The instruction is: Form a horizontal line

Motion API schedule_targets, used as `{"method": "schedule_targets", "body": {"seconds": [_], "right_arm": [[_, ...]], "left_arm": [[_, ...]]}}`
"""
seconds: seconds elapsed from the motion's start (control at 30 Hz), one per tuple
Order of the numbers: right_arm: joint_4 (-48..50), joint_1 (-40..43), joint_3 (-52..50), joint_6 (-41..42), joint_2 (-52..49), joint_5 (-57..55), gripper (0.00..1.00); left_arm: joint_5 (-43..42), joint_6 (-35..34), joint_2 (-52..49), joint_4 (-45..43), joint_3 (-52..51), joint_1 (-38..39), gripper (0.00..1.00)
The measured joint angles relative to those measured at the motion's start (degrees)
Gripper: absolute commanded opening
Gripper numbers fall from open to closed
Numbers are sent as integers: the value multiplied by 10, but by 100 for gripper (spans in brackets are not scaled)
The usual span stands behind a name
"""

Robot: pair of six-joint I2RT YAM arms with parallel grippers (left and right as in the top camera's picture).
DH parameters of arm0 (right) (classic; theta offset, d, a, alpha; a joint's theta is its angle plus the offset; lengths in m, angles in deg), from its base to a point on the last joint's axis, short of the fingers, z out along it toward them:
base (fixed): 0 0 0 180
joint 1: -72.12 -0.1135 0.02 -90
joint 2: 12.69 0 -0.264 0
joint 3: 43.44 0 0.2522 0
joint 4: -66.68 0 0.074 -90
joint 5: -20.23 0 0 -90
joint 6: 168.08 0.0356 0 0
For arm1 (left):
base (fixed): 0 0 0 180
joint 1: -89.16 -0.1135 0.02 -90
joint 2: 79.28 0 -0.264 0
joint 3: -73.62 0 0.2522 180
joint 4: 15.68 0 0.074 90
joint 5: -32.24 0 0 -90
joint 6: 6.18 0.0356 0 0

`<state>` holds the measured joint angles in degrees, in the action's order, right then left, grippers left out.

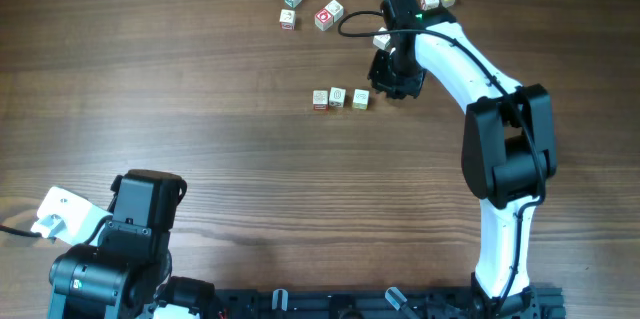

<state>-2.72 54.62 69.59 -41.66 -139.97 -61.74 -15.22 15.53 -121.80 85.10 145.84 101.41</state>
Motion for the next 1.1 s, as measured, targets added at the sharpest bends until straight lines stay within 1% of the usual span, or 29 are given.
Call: {"method": "schedule_targets", "body": {"seconds": [0.27,0.67,0.97,1.1], "right_arm": [[51,-27,-55,12,4,-11,19],[58,-32,-59,23,7,-15,19],[86,-32,-63,3,7,-14,19],[103,-32,-65,-25,7,-4,19]], "left_arm": [[0,0,0,0,0,0,100],[0,0,0,0,0,0,100],[0,0,0,0,0,0,100],[0,0,0,0,0,0,100]]}}
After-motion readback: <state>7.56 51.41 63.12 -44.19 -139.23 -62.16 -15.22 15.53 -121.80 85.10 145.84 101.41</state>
